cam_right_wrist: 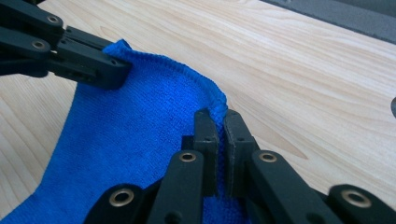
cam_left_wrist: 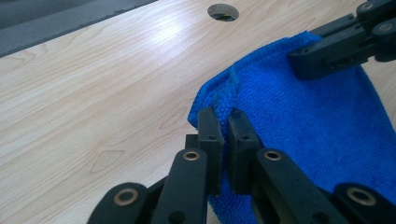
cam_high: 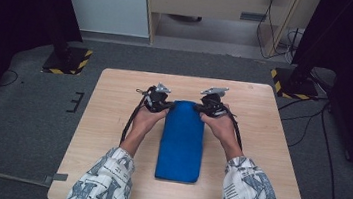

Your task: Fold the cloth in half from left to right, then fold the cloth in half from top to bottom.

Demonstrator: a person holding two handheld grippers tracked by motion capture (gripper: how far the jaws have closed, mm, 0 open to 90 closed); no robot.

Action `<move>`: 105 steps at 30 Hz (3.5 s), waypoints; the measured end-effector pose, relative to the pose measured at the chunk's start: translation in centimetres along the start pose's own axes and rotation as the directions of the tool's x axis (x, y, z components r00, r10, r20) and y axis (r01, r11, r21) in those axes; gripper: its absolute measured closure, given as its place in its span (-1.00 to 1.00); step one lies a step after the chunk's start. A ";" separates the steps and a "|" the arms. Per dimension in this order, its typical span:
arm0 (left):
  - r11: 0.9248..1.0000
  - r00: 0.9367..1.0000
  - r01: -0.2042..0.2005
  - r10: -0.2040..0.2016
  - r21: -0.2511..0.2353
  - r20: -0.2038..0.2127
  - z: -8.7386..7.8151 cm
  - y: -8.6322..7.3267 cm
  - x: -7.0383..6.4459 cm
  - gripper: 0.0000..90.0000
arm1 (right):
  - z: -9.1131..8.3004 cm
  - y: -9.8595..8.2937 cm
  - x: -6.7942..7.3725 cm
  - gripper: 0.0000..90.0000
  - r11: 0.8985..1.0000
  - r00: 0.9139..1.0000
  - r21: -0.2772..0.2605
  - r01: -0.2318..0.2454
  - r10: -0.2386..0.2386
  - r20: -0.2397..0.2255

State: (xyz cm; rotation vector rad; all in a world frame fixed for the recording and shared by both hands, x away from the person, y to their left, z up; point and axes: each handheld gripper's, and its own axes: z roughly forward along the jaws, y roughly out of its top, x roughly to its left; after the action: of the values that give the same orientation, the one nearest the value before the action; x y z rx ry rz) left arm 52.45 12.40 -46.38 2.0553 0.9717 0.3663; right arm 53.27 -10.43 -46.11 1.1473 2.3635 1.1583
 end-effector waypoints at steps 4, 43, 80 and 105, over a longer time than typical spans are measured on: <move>1.000 1.000 0.009 -0.009 -0.012 -0.005 -0.3 0.1 0.2 0.91 | -0.1 0.5 0.2 0.92 1.000 1.000 -0.006 0.012 -0.012 0.000; 0.998 0.999 -0.032 0.031 -0.048 -0.017 -2.0 2.7 -0.4 0.91 | -2.1 2.5 0.0 0.92 0.998 0.999 -0.048 0.039 -0.039 0.017; 0.992 0.991 -0.116 0.118 -0.046 0.055 -4.9 -1.5 -3.5 0.91 | -4.9 -2.4 3.6 0.91 0.991 0.993 -0.067 0.112 -0.115 -0.039; 0.991 0.981 -0.132 0.136 -0.036 0.136 -5.9 -5.1 -6.4 0.89 | -6.1 -7.6 5.6 0.89 0.990 0.986 -0.043 0.136 -0.139 -0.089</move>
State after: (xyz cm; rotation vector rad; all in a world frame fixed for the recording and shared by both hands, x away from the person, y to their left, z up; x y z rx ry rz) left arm 42.38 12.71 -46.15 2.0970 0.7439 0.3006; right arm 42.28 -12.31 -47.36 0.9215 2.4352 1.2251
